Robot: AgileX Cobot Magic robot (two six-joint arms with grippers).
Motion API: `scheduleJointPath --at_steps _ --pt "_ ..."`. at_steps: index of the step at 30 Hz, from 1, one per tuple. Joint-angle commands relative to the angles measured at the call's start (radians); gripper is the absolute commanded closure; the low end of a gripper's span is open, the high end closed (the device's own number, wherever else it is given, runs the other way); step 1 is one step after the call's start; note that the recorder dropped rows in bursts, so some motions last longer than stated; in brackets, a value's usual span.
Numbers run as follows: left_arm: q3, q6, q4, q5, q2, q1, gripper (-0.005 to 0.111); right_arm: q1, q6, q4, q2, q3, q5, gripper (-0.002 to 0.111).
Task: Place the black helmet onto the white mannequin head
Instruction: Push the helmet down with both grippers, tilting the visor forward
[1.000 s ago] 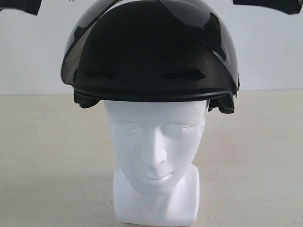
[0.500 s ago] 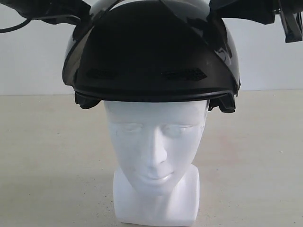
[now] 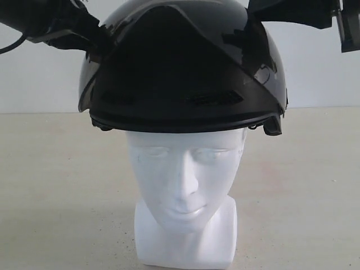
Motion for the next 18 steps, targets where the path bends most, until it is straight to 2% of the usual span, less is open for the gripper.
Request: scheduleJointPath --at_steps 1,10,18 --pt "0.014 0.024 -0.036 0.080 0.000 -0.006 0.102 0.010 0.015 -0.050 0.000 0.005 0.142 0.108" --pt "0.019 0.039 -0.049 0.152 -0.020 -0.006 0.102 0.010 0.037 -0.099 -0.011 0.042 0.142 0.108" --pt "0.114 0.051 -0.061 0.133 -0.069 -0.006 0.102 0.010 0.033 -0.099 -0.019 0.091 0.142 0.108"
